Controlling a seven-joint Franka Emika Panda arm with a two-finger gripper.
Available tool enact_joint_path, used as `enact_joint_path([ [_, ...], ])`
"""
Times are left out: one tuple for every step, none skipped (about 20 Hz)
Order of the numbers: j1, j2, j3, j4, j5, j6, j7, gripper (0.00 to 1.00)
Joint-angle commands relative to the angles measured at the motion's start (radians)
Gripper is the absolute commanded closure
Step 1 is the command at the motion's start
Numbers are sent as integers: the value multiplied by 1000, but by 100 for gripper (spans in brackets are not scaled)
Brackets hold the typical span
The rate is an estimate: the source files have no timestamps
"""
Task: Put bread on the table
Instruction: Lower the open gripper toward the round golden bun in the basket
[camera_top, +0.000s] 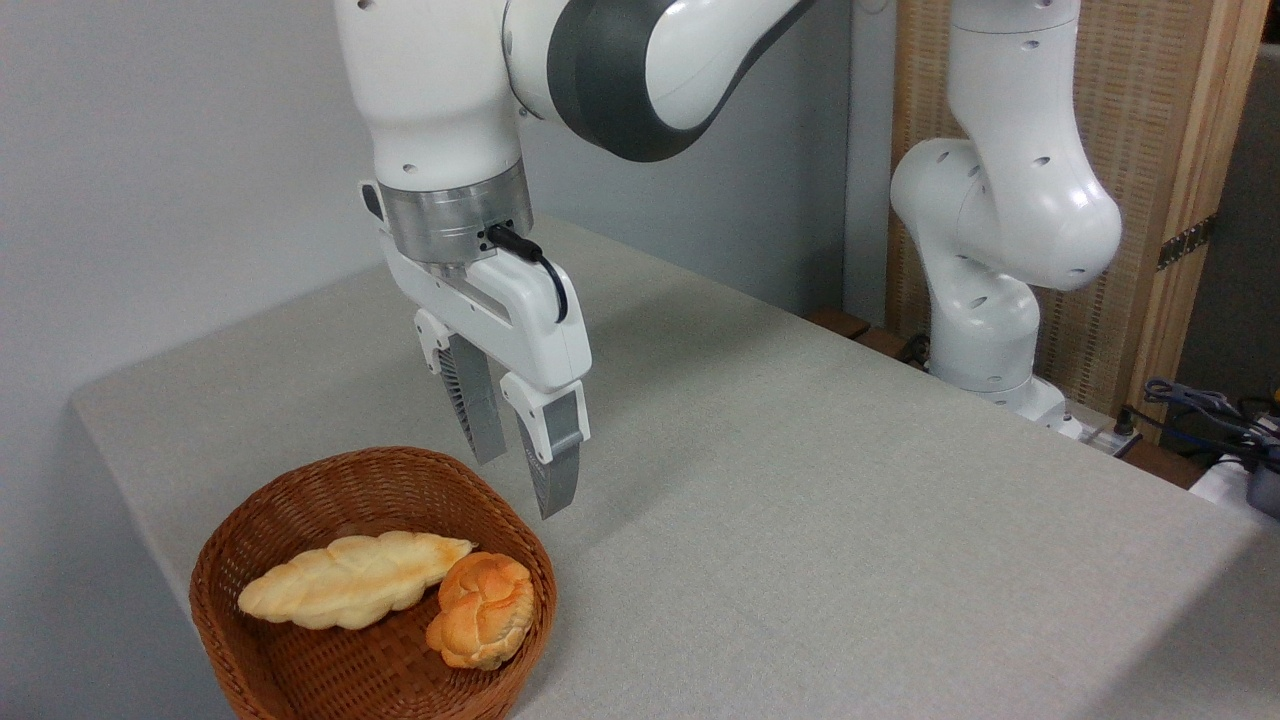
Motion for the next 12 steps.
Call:
enact_joint_path([
  [-5,-7,15,14,-37,28,-1,0],
  [-5,-7,15,14,-37,29,-1,0],
  [-5,-7,15,14,-37,29,-1,0],
  [-5,-7,15,14,-37,29,-1,0],
  [-5,-6,15,14,-37,29,-1,0],
  [-5,-7,15,14,-37,29,-1,0],
  [-5,-6,15,14,-37,30,-1,0],
  [-5,-6,15,14,-37,30,-1,0],
  [-5,-6,15,14,-37,30,-1,0],
  [-5,-6,14,14,-37,36,-1,0],
  [-5,-6,14,14,-37,44,-1,0],
  [-5,-6,15,14,-36,49,0,0],
])
